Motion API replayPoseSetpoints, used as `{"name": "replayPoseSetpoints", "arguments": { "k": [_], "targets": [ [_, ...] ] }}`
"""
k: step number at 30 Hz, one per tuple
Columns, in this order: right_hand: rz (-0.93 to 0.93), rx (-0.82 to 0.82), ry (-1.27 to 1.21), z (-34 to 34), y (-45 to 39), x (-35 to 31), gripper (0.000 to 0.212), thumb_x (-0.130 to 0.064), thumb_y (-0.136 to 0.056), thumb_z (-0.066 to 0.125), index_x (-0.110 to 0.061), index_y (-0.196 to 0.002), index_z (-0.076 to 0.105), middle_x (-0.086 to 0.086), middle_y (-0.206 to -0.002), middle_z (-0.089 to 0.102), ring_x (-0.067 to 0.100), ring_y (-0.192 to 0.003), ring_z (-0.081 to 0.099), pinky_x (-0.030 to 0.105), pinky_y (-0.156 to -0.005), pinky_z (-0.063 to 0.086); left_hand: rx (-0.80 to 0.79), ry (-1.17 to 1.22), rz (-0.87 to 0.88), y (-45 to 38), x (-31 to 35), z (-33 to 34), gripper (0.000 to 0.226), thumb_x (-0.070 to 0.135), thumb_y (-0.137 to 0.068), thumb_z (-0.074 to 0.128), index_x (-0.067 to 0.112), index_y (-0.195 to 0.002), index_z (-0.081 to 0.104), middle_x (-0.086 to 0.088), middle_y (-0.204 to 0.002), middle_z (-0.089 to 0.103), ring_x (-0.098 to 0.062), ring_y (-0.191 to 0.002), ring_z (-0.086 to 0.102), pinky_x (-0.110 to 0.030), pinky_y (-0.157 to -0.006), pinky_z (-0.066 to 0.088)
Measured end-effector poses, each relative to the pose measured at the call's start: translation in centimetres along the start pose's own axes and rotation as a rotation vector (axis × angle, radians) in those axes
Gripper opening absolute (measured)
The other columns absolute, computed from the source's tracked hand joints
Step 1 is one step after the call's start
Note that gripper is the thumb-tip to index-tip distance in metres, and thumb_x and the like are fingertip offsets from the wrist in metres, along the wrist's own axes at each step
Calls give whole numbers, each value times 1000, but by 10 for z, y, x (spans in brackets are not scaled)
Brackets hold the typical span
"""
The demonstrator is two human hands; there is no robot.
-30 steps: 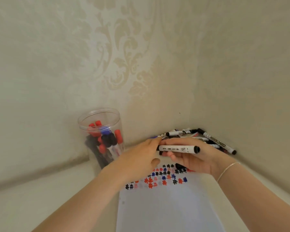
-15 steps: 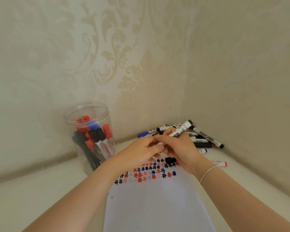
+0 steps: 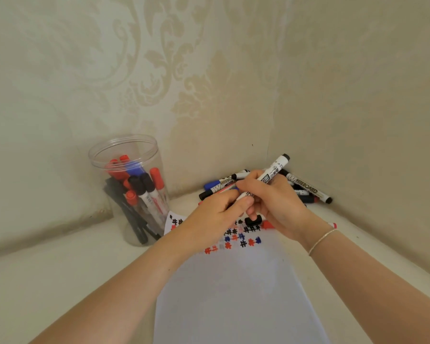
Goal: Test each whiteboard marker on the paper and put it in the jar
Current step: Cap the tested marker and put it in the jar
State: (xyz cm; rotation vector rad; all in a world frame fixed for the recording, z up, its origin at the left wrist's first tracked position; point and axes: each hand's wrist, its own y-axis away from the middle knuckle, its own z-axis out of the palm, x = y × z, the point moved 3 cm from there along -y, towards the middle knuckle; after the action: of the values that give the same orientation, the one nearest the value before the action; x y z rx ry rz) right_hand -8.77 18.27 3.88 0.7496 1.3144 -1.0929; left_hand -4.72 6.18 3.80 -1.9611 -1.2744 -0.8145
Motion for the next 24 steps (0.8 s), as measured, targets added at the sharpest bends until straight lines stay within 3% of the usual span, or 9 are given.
{"name": "replayPoseSetpoints", "arguments": {
  "k": [1,3,6,9,13,17,20,24],
  "targets": [
    [-14,31,20,-3,1,-1,26,-2,-89,59,-4,-63,55,13,-56,56,20,-41,48,24,-38,40,-15,7,-25,0,0,1,28,42,-98,40,21,-99,58,25,-55,54,2,-50,43,-13,-56,33],
    [-32,149,15,-13,2,-3,24,-4,-88,61,-6,-65,56,17,-61,61,22,-44,50,24,-38,42,-25,-51,-111,-1,-7,1,50,68,-83,37,28,-111,49,15,-57,51,1,-50,43,-17,-57,35],
    [-11,334,-65,-36,8,-2,13,-11,-90,61,-5,-79,56,17,-66,66,21,-45,58,26,-43,49,-16,-233,-102,-3,-21,0,67,85,-62,37,37,-108,45,9,-59,45,-6,-49,40,-24,-53,35],
    [57,346,-78,-47,17,9,11,-10,-86,66,-3,-87,59,12,-70,68,23,-58,64,30,-55,56,-128,-419,-86,1,-31,11,56,83,-62,53,47,-104,48,11,-67,53,-4,-58,48,-24,-57,37],
    [133,354,-6,-44,27,28,25,-5,-81,70,-7,-64,51,4,-52,55,16,-48,51,23,-45,44,-191,-570,-71,7,-36,23,62,80,-63,59,53,-117,49,17,-86,59,0,-79,52,-19,-69,41],
    [175,414,-3,-47,29,38,29,-9,-87,61,-9,-61,48,3,-43,56,27,-54,51,21,-38,36,-169,-574,-37,5,-37,27,62,80,-62,59,52,-117,50,14,-75,57,-1,-74,50,-18,-63,39],
    [160,437,77,-57,27,34,26,-3,-87,58,-6,-63,49,6,-44,57,23,-44,51,22,-36,38,-176,-587,-18,1,-33,38,68,80,-63,59,50,-123,47,18,-66,45,-1,-69,46,-16,-57,31],
    [145,505,180,-71,30,31,19,1,-85,56,-1,-66,54,15,-51,64,15,-33,51,21,-34,40,-208,-615,-20,-9,-27,51,79,81,-63,58,46,-133,42,16,-76,46,-9,-81,51,-24,-64,36]
  ]
}}
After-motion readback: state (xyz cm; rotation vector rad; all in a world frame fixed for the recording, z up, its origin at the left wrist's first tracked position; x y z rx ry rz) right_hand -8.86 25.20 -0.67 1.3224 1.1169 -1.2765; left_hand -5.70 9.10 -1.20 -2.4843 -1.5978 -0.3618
